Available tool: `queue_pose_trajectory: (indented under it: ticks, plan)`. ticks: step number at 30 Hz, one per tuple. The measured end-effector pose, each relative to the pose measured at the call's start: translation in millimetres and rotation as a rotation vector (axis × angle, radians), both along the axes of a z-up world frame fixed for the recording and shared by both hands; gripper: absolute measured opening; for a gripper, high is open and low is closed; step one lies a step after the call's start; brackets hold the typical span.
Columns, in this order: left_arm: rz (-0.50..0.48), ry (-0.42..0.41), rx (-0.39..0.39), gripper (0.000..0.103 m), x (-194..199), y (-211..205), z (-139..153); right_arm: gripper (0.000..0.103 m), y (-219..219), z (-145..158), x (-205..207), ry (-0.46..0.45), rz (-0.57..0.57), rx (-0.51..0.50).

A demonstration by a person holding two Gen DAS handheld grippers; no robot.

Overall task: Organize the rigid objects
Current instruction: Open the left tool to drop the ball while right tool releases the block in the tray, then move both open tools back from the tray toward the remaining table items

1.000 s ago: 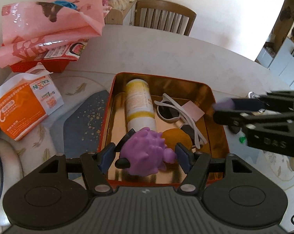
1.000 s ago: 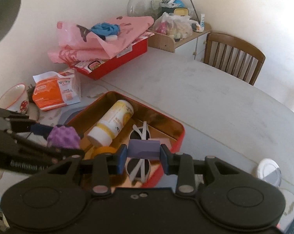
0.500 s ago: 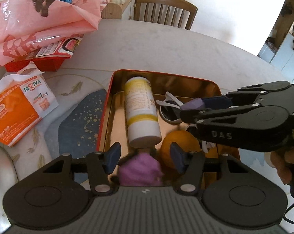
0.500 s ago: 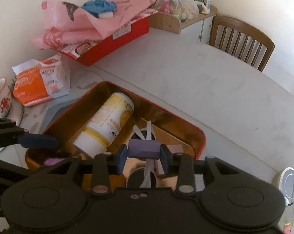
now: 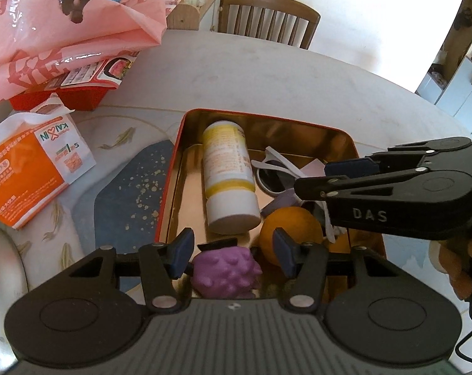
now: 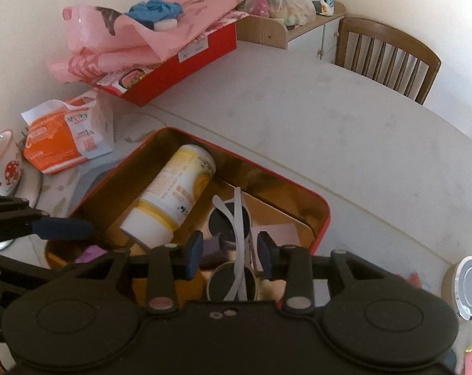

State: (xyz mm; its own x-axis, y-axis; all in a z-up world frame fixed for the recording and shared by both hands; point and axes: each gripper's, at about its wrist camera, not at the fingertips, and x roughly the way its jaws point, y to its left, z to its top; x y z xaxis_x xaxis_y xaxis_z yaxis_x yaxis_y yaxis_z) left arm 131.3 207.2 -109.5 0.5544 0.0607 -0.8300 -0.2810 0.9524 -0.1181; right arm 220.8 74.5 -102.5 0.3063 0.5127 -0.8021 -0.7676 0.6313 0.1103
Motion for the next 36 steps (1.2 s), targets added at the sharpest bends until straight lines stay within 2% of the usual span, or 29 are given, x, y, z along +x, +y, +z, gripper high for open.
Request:
queue_pose_trajectory:
  ticks: [12,21,36]
  plan:
    - [-0.019,-0.068,0.012,0.055,-12.1,-15.9,20.1,0.041,-36.4,30.4,-18.0,0.005,-0.028,0.071]
    - [-0.066,-0.130,0.025,0.055,-21.4,-44.3,40.9,0.052,-80.7,54.5,-31.8,0.004,-0.075,0.136]
    - [-0.162,-0.169,0.037,0.062,-17.3,-104.1,55.9,0.067,-188.3,67.4,-51.4,-0.010,-0.203,0.182]
